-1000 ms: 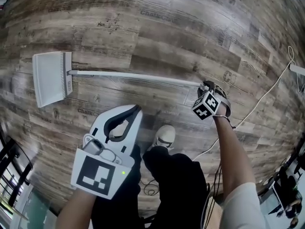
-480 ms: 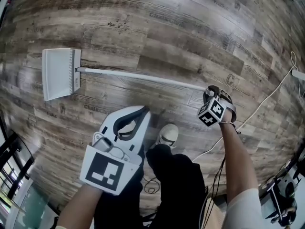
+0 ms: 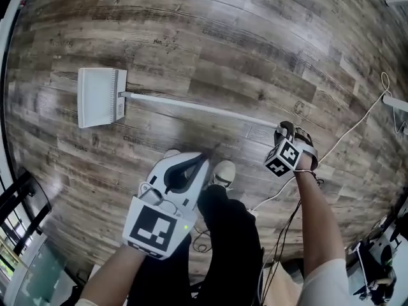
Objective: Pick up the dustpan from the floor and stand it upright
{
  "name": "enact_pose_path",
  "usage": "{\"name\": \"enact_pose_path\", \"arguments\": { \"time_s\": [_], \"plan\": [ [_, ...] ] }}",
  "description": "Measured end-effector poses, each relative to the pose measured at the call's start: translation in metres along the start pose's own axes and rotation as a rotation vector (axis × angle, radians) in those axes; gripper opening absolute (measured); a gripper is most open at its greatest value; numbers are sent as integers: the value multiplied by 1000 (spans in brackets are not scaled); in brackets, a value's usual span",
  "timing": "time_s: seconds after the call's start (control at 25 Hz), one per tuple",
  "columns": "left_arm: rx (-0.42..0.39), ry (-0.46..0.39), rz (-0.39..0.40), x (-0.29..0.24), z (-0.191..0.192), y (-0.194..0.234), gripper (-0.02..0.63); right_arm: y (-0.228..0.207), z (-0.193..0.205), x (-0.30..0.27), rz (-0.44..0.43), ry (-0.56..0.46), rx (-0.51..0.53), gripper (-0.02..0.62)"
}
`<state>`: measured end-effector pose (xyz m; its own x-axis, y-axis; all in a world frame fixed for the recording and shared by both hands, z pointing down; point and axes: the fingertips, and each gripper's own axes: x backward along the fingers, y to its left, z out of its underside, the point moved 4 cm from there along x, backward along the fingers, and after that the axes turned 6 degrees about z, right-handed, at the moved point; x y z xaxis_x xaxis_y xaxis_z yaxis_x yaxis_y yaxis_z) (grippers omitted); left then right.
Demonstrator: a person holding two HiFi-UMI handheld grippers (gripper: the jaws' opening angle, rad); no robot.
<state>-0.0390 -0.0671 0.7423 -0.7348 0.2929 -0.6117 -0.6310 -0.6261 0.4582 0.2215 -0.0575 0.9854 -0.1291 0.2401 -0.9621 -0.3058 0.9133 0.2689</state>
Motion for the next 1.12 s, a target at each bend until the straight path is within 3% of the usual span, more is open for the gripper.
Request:
{"name": "enact_pose_path", "arguments": {
  "time_s": [0.56,0.8,1.12],
  "plan": [
    [-23,-48,-2,84,-99,-83,23,-45,39,153,34,38,148,135],
    [9,-72,-59,119,-123,-99,23,-51,32,219,51,-11,220,133],
    [-11,-78,-57,148,-144,-124,23,-50,16,283,14,-28,242,130]
  ]
}}
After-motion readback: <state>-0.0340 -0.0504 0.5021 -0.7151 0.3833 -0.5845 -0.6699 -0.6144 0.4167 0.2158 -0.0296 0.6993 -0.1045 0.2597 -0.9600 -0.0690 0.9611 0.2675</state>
